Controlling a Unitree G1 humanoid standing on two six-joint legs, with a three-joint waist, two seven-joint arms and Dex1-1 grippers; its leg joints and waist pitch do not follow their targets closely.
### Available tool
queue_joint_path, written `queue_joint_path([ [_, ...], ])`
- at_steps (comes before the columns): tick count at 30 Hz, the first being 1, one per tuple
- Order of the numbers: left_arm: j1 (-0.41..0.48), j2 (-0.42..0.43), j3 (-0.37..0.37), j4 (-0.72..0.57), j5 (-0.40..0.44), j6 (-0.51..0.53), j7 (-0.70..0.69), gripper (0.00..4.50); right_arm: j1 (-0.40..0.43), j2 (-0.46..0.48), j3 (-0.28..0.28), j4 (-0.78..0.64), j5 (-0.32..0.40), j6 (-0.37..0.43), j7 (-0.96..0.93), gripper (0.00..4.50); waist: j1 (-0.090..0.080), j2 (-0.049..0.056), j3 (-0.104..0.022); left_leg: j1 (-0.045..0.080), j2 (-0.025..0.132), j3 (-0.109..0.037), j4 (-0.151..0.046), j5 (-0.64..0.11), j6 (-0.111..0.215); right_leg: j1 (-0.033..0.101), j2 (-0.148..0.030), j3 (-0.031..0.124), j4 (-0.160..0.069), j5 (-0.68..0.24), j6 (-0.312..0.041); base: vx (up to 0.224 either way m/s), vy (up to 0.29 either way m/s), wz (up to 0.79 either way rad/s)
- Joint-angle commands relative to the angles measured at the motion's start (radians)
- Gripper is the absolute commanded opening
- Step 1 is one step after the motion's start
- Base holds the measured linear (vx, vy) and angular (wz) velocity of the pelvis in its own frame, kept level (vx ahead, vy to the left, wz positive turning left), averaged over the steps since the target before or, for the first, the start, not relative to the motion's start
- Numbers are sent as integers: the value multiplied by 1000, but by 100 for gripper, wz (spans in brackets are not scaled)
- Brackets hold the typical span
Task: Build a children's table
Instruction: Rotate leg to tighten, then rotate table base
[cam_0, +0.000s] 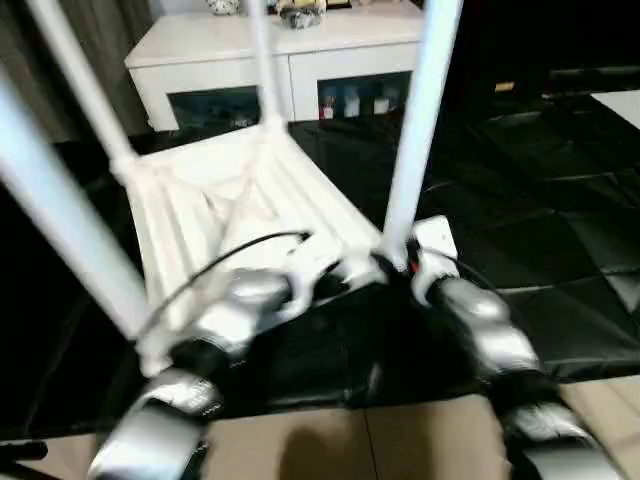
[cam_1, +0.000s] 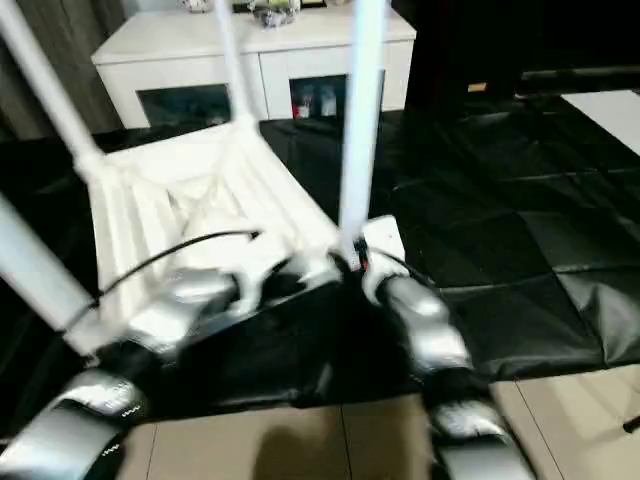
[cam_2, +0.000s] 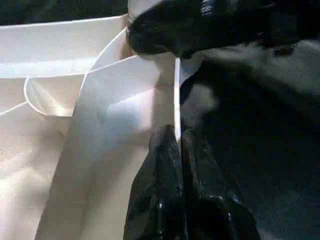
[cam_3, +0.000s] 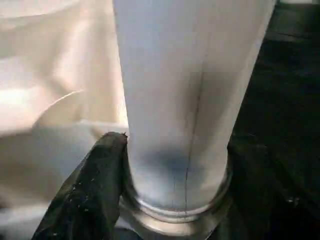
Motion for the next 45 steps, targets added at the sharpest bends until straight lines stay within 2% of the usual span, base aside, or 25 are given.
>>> queue_joint_path([
  [1, -21, -42, -32, 44, 25, -26, 50, 0, -16, 50, -28, 78, 21, 38, -90, 265, -11, -7, -52, 32, 46, -44, -93, -463, -24, 10, -15, 9, -83, -349, -182, 0, 0, 0],
  [4, -34, -63, -48, 68, 38, -70, 49, 0, -42, 76, -25, 106, 18, 17, -105, 265, -10, -2, -54, 27, 46, -42, -92, -446, -6, 16, -16, 7, -79, -289, -193, 0, 0, 0],
  [6, -33, -68, -50, 69, 37, -84, 41, 0, -43, 81, -15, 104, 9, 4, -95, 321, -12, -6, -54, 22, 46, -42, -92, -428, 5, 20, -17, 6, -77, -266, -199, 0, 0, 0],
  [10, -21, -61, -56, 76, 42, -112, 17, 0, -31, 68, -12, 65, 1, -28, -76, 355, -11, -7, -54, 19, 48, -42, -91, -407, 27, 23, -18, 5, -76, -273, -200, 0, 0, 0],
  [11, -20, -56, -54, 80, 42, -119, 12, 0, -22, 51, -13, 43, -5, -29, -78, 369, -12, -12, -54, 18, 48, -41, -91, -407, 30, 23, -18, 5, -77, -279, -198, 0, 0, 0],
  [12, -20, -54, -53, 82, 42, -121, 10, 0, -19, 45, -13, 35, -7, -30, -79, 378, -8, -8, -54, 21, 49, -41, -90, -406, 31, 22, -20, 6, -77, -288, -196, 0, 0, 0],
  [14, -20, -38, -45, 93, 43, -136, 5, 0, 27, -4, -3, -58, 14, -14, 19, 391, -4, -10, -54, 19, 51, -41, -91, -396, 37, 23, -19, 6, -77, -285, -188, 0, 0, 0],
  [15, -21, -33, -42, 98, 42, -142, 2, 0, 47, -20, 4, -92, 27, -5, 71, 391, -2, -7, -54, 19, 50, -41, -91, -396, 41, 25, -18, 6, -77, -284, -184, 0, 0, 0],
  [16, -21, -26, -37, 104, 41, -151, 1, 0, 83, -52, 31, -146, 28, -3, 147, 391, 9, -9, -52, 20, 52, -40, -91, -396, 46, 25, -17, 6, -80, -287, -172, 0, 0, 0],
  [18, -21, -14, -30, 110, 38, -163, -6, 0, 157, -116, 90, -252, 33, -5, 287, 391, 13, -12, -53, 16, 52, -41, -91, -379, 49, 29, -19, 8, -77, -267, -175, 0, 0, 0],
  [19, -21, -6, -27, 112, 38, -174, -10, 0, 199, -153, 117, -315, 46, 0, 361, 391, 19, -12, -52, 16, 52, -40, -91, -379, 56, 32, -18, 7, -79, -264, -164, 0, 0, 0],
  [20, -21, 2, -25, 114, 37, -189, -15, 0, 241, -195, 143, -380, 60, -2, 434, 391, 25, -15, -51, 19, 56, -40, -90, -379, 63, 29, -19, 10, -80, -268, -160, 0, 0, 0],
  [21, -21, 3, -24, 115, 37, -191, -17, 0, 247, -201, 145, -389, 61, -3, 442, 391, 22, -16, -53, 16, 55, -40, -88, -372, 67, 31, -19, 10, -77, -260, -164, 0, 0, 0],
  [22, -21, 5, -24, 117, 38, -195, -20, 0, 255, -211, 149, -403, 63, -5, 453, 391, 15, -10, -50, 7, 52, -40, -90, -372, 69, 32, -20, 8, -78, -266, -169, 0, 0, 0],
  [23, -20, 12, -22, 120, 36, -212, -34, 0, 283, -241, 153, -455, 81, -1, 492, 391, 9, -14, -51, 5, 53, -43, -89, -375, 72, 34, -22, 7, -80, -295, -167, 0, 0, 0],
  [26, -14, 21, -22, 118, 29, -260, -64, 0, 309, -256, 140, -528, 113, 17, 525, 391, 12, -11, -51, 11, 56, -42, -89, -370, 77, 26, -21, 9, -82, -321, -174, 0, 0, 0],
  [30, -6, 26, -10, 112, 17, -309, -68, 0, 323, -248, 131, -591, 148, 50, 540, 391, 17, -8, -53, 11, 58, -41, -89, -333, 87, 27, -19, 10, -74, -251, -189, 0, 0, 0],
  [33, 6, 31, 24, 72, -25, -270, -94, 55, 304, -214, 120, -582, 138, 37, 494, 401, 16, -8, -52, 8, 56, -40, -90, -332, 82, 26, -21, 10, -74, -255, -196, 0, 0, 0],
  [34, 8, 33, 26, 66, -29, -264, -99, 60, 301, -211, 119, -579, 135, 33, 488, 401, 17, -7, -53, 10, 55, -40, -89, -338, 77, 25, -22, 9, -75, -270, -198, 0, 0, 0],
  [35, 25, 43, 51, 21, -52, -242, -99, 66, 283, -192, 109, -570, 136, 30, 459, 401, 19, -11, -58, 11, 58, -41, -88, -315, 76, 26, -22, 10, -69, -239, -205, 0, 0, 0],
  [38, 54, 66, 77, -38, -74, -216, -109, 85, 266, -184, 106, -577, 147, 47, 454, 401, 20, -9, -64, 8, 58, -39, -79, -213, 114, 28, -18, 7, -51, -81, -235, 0, 0, 0],
  [40, 75, 82, 90, -76, -85, -204, -111, 103, 260, -186, 114, -574, 143, 48, 457, 401, 24, -11, -64, 8, 56, -35, -73, -168, 145, 30, -20, 7, -46, -28, -250, 0, 0, 0],
  [43, 111, 104, 111, -154, -117, -159, -130, 127, 245, -178, 118, -551, 127, 40, 446, 401, 27, -12, -63, 8, 56, -33, -71, -159, 156, 31, -22, 7, -45, -34, -256, 0, 0, 0],
  [44, 130, 114, 117, -194, -135, -135, -144, 137, 235, -174, 119, -534, 116, 31, 433, 401, 28, -18, -62, 8, 57, -33, -72, -167, 151, 30, -22, 7, -46, -62, -259, 0, 0, 0],
  [45, 138, 118, 115, -212, -141, -126, -155, 137, 232, -171, 118, -529, 115, 29, 429, 401, 28, -16, -61, 8, 57, -32, -74, -172, 147, 30, -21, 7, -47, -78, -258, 0, 0, 0],
])
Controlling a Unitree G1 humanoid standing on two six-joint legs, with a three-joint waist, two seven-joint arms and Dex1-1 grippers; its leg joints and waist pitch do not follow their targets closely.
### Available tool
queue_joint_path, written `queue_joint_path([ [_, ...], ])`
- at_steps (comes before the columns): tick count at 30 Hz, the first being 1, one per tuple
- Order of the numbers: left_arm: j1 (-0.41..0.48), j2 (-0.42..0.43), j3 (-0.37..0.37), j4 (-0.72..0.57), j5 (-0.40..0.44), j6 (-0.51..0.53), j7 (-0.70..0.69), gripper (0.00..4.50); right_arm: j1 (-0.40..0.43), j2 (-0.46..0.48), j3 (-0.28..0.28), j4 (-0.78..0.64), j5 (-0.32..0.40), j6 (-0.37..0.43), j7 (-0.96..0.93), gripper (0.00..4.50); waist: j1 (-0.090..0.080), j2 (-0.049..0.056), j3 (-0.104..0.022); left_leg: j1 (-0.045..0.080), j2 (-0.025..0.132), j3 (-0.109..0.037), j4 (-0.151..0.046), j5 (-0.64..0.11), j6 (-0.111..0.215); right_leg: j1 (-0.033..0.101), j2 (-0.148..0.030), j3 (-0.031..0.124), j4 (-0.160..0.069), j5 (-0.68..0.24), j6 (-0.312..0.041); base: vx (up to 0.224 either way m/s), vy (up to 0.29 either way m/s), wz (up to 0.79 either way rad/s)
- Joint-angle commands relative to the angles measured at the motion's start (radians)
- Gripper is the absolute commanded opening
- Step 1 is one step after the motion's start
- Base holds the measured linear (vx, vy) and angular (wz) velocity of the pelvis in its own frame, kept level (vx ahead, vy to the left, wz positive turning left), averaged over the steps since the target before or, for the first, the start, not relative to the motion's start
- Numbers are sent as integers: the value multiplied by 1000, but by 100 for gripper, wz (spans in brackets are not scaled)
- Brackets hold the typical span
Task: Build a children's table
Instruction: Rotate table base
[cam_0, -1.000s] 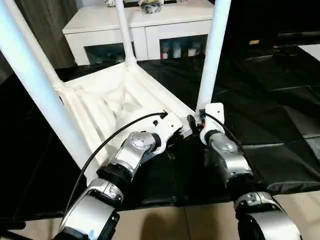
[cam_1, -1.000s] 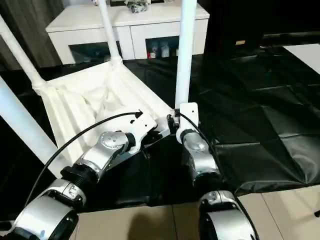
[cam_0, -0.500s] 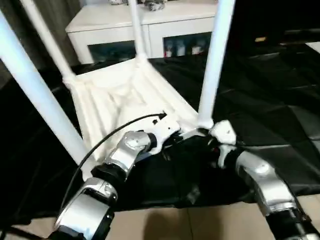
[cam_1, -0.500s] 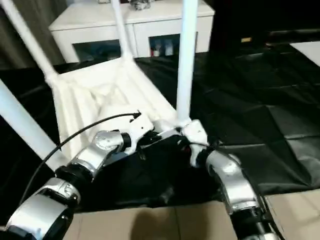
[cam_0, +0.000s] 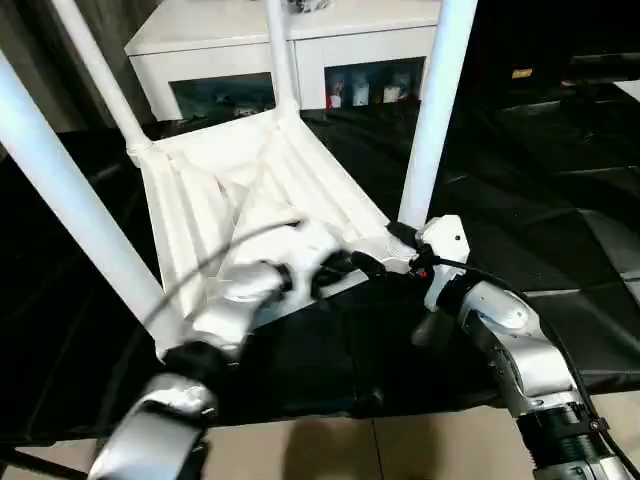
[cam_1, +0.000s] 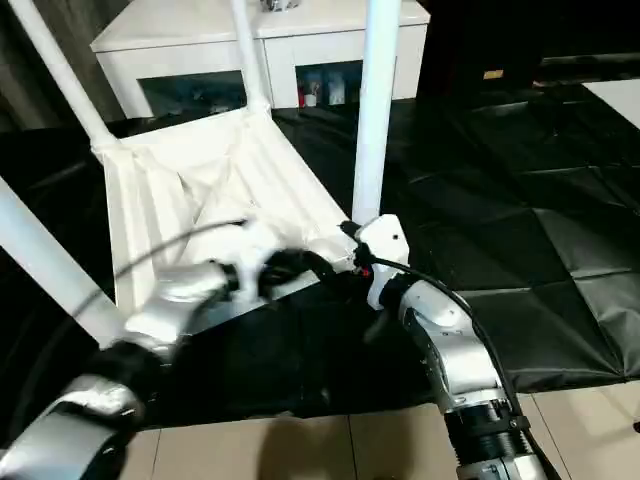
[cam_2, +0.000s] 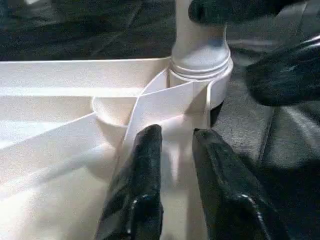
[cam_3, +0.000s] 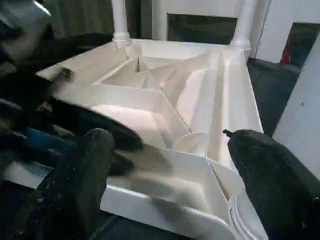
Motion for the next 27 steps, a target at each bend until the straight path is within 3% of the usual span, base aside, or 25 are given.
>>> queue_joint_path([
  [1, 52, 31, -1, -126, -50, 72, -70, 145, -37, 22, -3, 35, -18, -12, -29, 401, 5, -23, -64, 28, 54, -31, -71, -197, 128, 38, -19, 14, -52, -113, -255, 0, 0, 0],
  [2, 77, 43, -9, -177, -65, 98, -96, 161, -46, 27, -6, 47, -21, -14, -40, 401, 4, -28, -61, 25, 57, -32, -76, -201, 118, 40, -22, 15, -52, -131, -258, 0, 0, 0],
  [3, 106, 58, -22, -241, -94, 134, -142, 161, -59, 29, -7, 67, -32, -20, -56, 401, 5, -26, -61, 33, 59, -30, -77, -220, 102, 35, -17, 16, -53, -154, -250, 0, 0, 0],
  [5, 131, 71, -34, -298, -120, 166, -177, 181, -72, 31, -9, 86, -36, -22, -67, 401, 6, -22, -59, 35, 58, -31, -80, -228, 79, 33, -15, 16, -51, -160, -247, 0, 0, 0],
  [6, 156, 84, -44, -356, -150, 203, -209, 187, -88, 29, -10, 111, -49, -27, -85, 401, 5, -30, -59, 34, 58, -30, -80, -229, 75, 34, -14, 17, -52, -161, -244, 0, 0, 0],
  [8, 213, 124, -76, -498, -234, 310, -285, 208, -143, 27, -34, 196, -69, -37, -145, 401, 7, -29, -59, 39, 58, -26, -81, -226, 55, 31, -12, 19, -46, -151, -249, 0, 0, 0],
  [9, 221, 129, -79, -519, -246, 328, -293, 216, -153, 27, -41, 214, -70, -37, -154, 401, 8, -25, -59, 39, 56, -27, -81, -217, 48, 32, -12, 19, -45, -141, -252, 0, 0, 0],
  [10, 228, 136, -79, -541, -266, 352, -302, 216, -171, 18, -45, 244, -86, -49, -178, 401, 7, -30, -57, 39, 54, -24, -80, -215, 48, 30, -9, 19, -48, -140, -250, 0, 0, 0],
  [15, 246, 171, -53, -631, -341, 464, -347, 252, -289, -28, -104, 445, -116, -85, -314, 401, 18, -30, -60, 49, 47, -18, -71, -182, 33, 31, -7, 21, -43, -113, -252, 0, 0, 0],
  [18, 248, 188, -38, -647, -362, 495, -358, 284, -337, -50, -118, 525, -127, -100, -365, 401, 22, -29, -60, 48, 46, -17, -68, -171, 33, 32, -4, 20, -41, -104, -250, 0, 0, 0],
  [19, 253, 203, -34, -660, -374, 512, -359, 291, -358, -56, -126, 563, -127, -111, -382, 401, 28, -27, -61, 55, 46, -15, -68, -199, 23, 28, -3, 21, -42, -125, -242, 0, 0, 0],
  [22, 270, 255, -23, -687, -402, 555, -379, 311, -410, -80, -148, 662, -130, -136, -431, 401, 26, -33, -56, 49, 45, -17, -71, -246, 10, 30, -5, 21, -44, -177, -232, 0, 0, 0],
  [23, 281, 280, -19, -701, -411, 572, -390, 317, -427, -90, -152, 700, -128, -152, -440, 401, 27, -29, -56, 54, 45, -19, -72, -289, -11, 25, -4, 21, -46, -225, -224, 0, 0, 0],
  [27, 325, 347, 18, -745, -455, 618, -426, 357, -476, -121, -168, 812, -124, -210, -446, 401, 25, -27, -50, 59, 43, -18, -75, -362, -40, 15, 1, 23, -53, -280, -208, 0, 0, 0],
])
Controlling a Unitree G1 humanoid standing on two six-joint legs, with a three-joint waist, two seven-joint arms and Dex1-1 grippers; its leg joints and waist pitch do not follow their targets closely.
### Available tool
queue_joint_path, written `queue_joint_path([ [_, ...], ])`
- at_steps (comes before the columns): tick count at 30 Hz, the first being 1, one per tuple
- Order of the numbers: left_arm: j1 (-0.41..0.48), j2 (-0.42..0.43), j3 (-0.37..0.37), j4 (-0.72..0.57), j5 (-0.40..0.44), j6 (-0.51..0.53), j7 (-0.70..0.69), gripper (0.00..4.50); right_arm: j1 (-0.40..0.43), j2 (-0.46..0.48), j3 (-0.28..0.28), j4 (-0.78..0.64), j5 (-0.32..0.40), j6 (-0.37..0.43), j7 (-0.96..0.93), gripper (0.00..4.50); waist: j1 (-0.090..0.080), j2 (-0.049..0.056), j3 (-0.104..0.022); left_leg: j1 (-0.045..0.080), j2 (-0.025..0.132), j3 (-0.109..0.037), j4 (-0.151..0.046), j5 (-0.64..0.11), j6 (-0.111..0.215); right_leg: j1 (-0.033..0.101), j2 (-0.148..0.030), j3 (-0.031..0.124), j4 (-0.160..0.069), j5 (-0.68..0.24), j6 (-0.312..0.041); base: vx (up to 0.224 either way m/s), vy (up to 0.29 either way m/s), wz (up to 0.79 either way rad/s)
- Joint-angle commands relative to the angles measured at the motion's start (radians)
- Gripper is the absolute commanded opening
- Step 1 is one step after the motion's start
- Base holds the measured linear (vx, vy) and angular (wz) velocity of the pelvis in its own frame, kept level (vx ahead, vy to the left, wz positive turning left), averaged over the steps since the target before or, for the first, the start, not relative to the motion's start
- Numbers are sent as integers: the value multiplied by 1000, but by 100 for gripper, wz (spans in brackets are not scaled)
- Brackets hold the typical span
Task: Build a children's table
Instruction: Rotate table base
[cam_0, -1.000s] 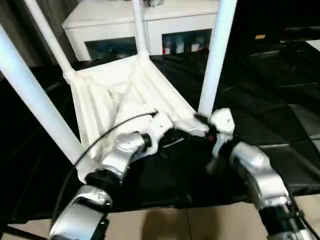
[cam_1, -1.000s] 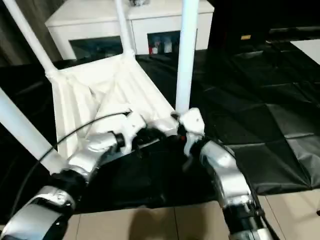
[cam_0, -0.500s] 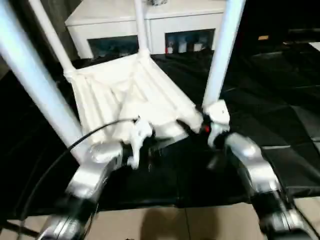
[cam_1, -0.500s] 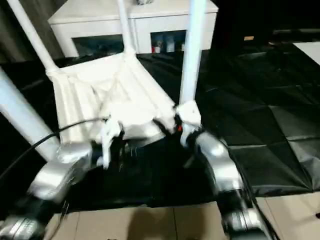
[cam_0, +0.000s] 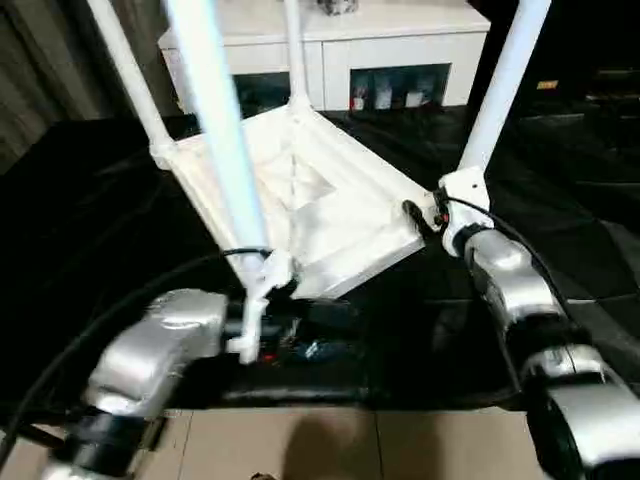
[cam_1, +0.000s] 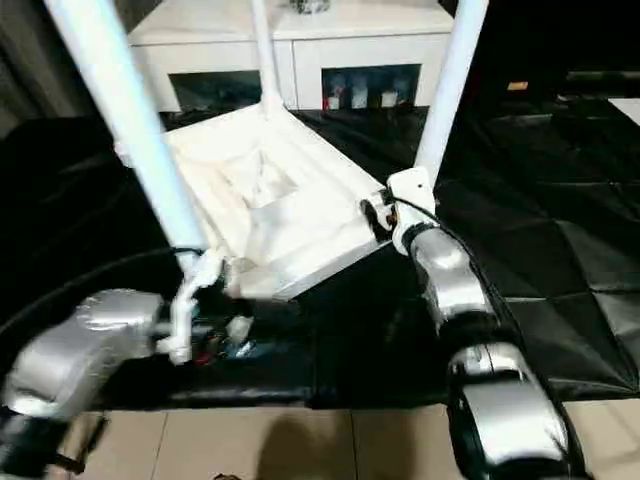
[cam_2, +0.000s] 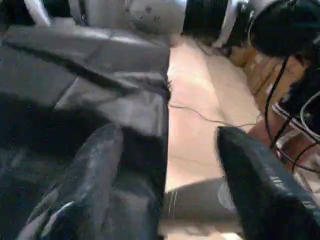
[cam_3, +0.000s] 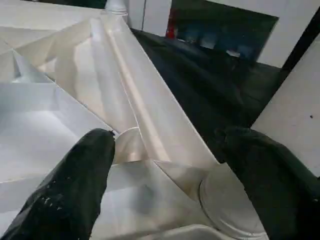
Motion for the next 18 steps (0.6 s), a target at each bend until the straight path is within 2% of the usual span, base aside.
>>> queue_joint_path([
  [1, 21, 45, 80, 7, -18, 30, -2, 357, -28, -79, -80, 51, 0, -25, -74, 401, -16, -11, -58, 62, 44, -22, -83, -375, -41, 7, 1, 15, -68, -297, -200, 0, 0, 0],
  [2, 31, 58, 92, 0, -26, 35, -11, 366, -34, -85, -84, 69, 0, -34, -73, 401, -11, -5, -56, 74, 43, -18, -82, -397, -55, -4, 5, 17, -73, -315, -190, 0, 0, 0],
  [4, 47, 77, 108, -10, -42, 49, -19, 391, -40, -92, -84, 89, -3, -45, -73, 401, -9, -2, -56, 78, 43, -18, -84, -422, -78, -6, 9, 16, -72, -308, -184, -21, -9, 12],
  [5, 58, 90, 118, -17, -53, 58, -24, 397, -45, -96, -83, 103, -6, -53, -73, 401, -16, -6, -58, 63, 41, -24, -87, -416, -78, 7, 8, 14, -64, -292, -182, 0, 0, 0],
  [6, 73, 109, 137, -23, -68, 67, -27, 407, -51, -97, -83, 119, -3, -66, -67, 401, -22, -4, -59, 47, 41, -30, -91, -384, -68, 22, 4, 12, -56, -268, -178, 0, 0, 0],
  [9, 101, 147, 180, -29, -93, 79, -29, 436, -53, -90, -79, 128, 9, -92, -30, 401, -38, -9, -62, 37, 37, -31, -86, -356, -44, 25, 2, 10, -54, -240, -191, 0, 0, 0],
  [10, 110, 159, 198, -27, -97, 75, -23, 443, -52, -83, -75, 131, 11, -108, -6, 401, -47, -12, -64, 31, 37, -32, -82, -334, -26, 31, -1, 10, -52, -215, -206, 0, 0, 0],
  [11, 115, 167, 210, -26, -99, 72, -19, 447, -50, -77, -71, 132, 11, -120, 12, 401, -59, -13, -67, 23, 37, -33, -77, -287, 8, 37, -3, 8, -48, -175, -228, 0, 0, 0],
  [12, 109, 161, 228, -11, -90, 58, 1, 447, -40, -65, -66, 122, 12, -131, 48, 401, -63, -16, -68, 20, 37, -33, -75, -268, 21, 41, -3, 7, -46, -158, -236, 0, 0, 0],
  [13, 92, 143, 245, 18, -71, 21, 31, 447, -20, -52, -53, 97, 14, -138, 96, 401, -63, -14, -69, 19, 38, -33, -73, -252, 31, 42, -4, 6, -44, -144, -242, 0, 0, 0],
  [14, 88, 139, 248, 23, -67, 13, 37, 447, -16, -49, -51, 92, 15, -140, 106, 401, -62, -12, -68, 24, 39, -30, -70, -236, 51, 39, -3, 5, -46, -126, -255, 0, 0, 0],
  [15, 80, 130, 256, 36, -58, -4, 51, 447, -7, -42, -45, 81, 16, -144, 129, 401, -63, -15, -69, 24, 41, -29, -68, -227, 57, 39, -3, 5, -44, -114, -263, 0, 0, 0],
  [16, 64, 113, 260, 56, -43, -35, 71, 447, 13, -35, -33, 57, 13, -143, 153, 401, -57, -12, -70, 28, 44, -27, -65, -193, 77, 39, -2, 5, -43, -77, -275, 0, 0, 0],
  [18, 42, 87, 254, 76, -29, -68, 96, 447, 39, -32, -19, 35, 1, -130, 150, 401, -50, -7, -74, 31, 46, -27, -62, -157, 86, 41, -1, 4, -37, -46, -287, 0, 0, 0],
])
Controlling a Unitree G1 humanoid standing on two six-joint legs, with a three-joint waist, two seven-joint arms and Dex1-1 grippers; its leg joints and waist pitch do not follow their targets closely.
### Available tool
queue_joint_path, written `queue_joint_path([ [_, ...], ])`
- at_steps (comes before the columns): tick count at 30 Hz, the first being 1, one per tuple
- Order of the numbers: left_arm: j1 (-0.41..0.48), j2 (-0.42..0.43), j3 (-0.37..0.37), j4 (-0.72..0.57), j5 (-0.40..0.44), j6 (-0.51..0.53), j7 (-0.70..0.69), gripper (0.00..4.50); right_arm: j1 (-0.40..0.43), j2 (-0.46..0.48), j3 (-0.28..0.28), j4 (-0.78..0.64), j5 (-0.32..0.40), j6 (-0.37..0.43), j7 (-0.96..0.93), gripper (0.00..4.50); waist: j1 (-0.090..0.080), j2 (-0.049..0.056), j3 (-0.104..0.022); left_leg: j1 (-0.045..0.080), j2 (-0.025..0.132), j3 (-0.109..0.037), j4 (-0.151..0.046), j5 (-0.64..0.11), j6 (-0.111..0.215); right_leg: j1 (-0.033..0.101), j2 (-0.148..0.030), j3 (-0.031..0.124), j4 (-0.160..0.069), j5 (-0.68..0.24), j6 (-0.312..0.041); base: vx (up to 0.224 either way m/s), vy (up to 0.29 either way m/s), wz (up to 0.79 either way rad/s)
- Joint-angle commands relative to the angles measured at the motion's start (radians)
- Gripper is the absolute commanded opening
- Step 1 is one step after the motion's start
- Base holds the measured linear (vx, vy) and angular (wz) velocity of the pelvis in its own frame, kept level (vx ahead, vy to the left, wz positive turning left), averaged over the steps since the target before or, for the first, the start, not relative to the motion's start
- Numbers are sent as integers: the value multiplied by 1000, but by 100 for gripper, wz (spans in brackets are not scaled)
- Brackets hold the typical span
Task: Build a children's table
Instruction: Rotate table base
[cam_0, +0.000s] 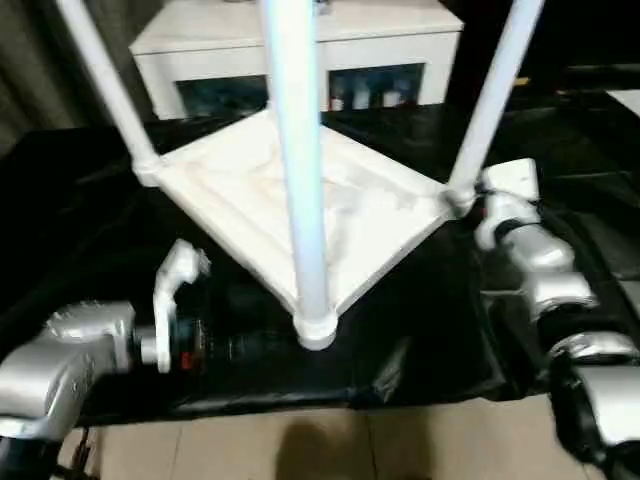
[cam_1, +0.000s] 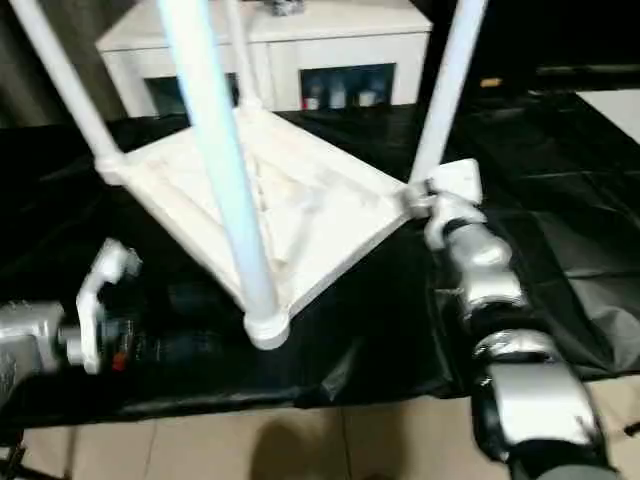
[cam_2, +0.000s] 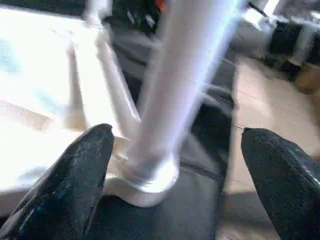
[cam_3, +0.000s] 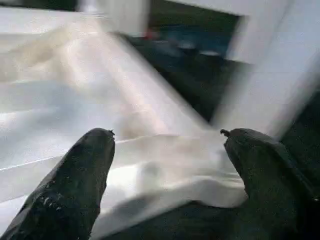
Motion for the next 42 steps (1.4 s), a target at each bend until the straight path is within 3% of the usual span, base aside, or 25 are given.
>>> queue_joint_path([
  [1, -22, -22, 5, 23, 22, -37, 36, 447, 23, -4, 17, -33, -14, 23, -11, 401, 10, -7, -73, 36, 40, -22, -65, -148, 85, 37, -5, 6, -40, -32, -298, 0, 0, 0],
  [3, -35, -40, 1, 29, 15, -42, 50, 447, 34, -6, 17, -31, -23, 35, -34, 401, 14, -5, -71, 39, 40, -20, -66, -155, 80, 34, -3, 6, -42, -45, -300, 0, 0, 0],
  [7, -67, -79, -23, 45, 11, -50, 63, 447, 56, -10, 10, -16, -39, 60, -86, 401, 26, -4, -68, 44, 41, -21, -73, -236, 36, 30, -3, 8, -47, -131, -281, 0, 0, 0],
  [8, -85, -98, -40, 56, 18, -56, 69, 447, 64, -9, 9, -6, -48, 67, -107, 401, 27, 2, -66, 47, 40, -21, -76, -258, 20, 28, -3, 8, -50, -149, -273, 0, 0, 0],
  [11, -129, -150, -83, 94, 48, -94, 80, 447, 82, 2, 20, 1, -69, 86, -133, 401, 25, -10, -65, 45, 40, -24, -79, -303, -1, 29, -6, 10, -54, -174, -257, 0, 0, 0],
  [13, -137, -160, -93, 97, 50, -97, 79, 447, 86, 4, 27, -1, -77, 91, -139, 401, 24, -7, -67, 41, 40, -26, -80, -297, -3, 33, -9, 10, -54, -172, -253, 0, 0, 0],
  [15, -144, -169, -101, 97, 52, -99, 78, 447, 88, 8, 34, 0, -85, 94, -147, 401, 22, -10, -69, 40, 39, -26, -78, -281, 3, 33, -9, 10, -52, -149, -253, 0, 0, 0],
  [16, -157, -186, -116, 99, 54, -103, 81, 447, 89, 12, 42, 2, -90, 105, -162, 401, 20, -20, -70, 36, 38, -25, -76, -264, 15, 36, -9, 10, -51, -135, -253, 0, 0, 0],
  [19, -186, -225, -150, 114, 69, -119, 91, 447, 81, 19, 39, 21, -93, 126, -212, 401, 24, -15, -69, 40, 39, -24, -75, -246, 29, 32, -10, 11, -55, -142, -257, 0, 0, 0],
  [24, -233, -269, -200, 157, 101, -148, 85, 447, 64, 35, 21, 38, -89, 123, -244, 401, 19, -18, -67, 40, 40, -29, -81, -328, -4, 31, -11, 11, -60, -213, -230, 0, 0, 0],
  [29, -246, -277, -243, 182, 131, -171, 70, 447, 47, 15, -20, 85, -80, 134, -343, 401, 19, -17, -70, 41, 37, -28, -79, -311, -2, 30, -9, 10, -59, -179, -228, 0, 0, 0],
  [30, -246, -278, -244, 183, 133, -172, 69, 447, 47, 17, -20, 90, -78, 136, -337, 401, 19, 1, -70, 42, 37, -30, -79, -313, -5, 30, -10, 10, -56, -173, -229, 0, 0, 0],
  [31, -248, -279, -246, 188, 135, -174, 68, 447, 47, 23, -19, 101, -72, 141, -315, 401, 14, -8, -69, 41, 36, -28, -79, -320, -4, 30, -6, 8, -58, -158, -233, 0, 0, 0],
  [32, -250, -280, -246, 191, 136, -176, 68, 447, 47, 26, -15, 107, -73, 144, -304, 401, 14, -10, -70, 40, 37, -29, -80, -319, -2, 32, -6, 8, -57, -152, -235, 0, 0, 0],
  [39, -259, -283, -256, 212, 142, -196, 63, 447, 50, 50, -25, 125, -60, 138, -288, 401, 18, -11, -71, 36, 39, -28, -78, -291, 18, 36, -10, 7, -54, -134, -255, 0, 0, 0],
  [42, -257, -286, -259, 210, 141, -196, 57, 447, 51, 68, -24, 131, -51, 131, -218, 401, 18, -8, -70, 36, 42, -27, -79, -301, 21, 36, -10, 6, -54, -144, -260, 0, 0, 0],
])
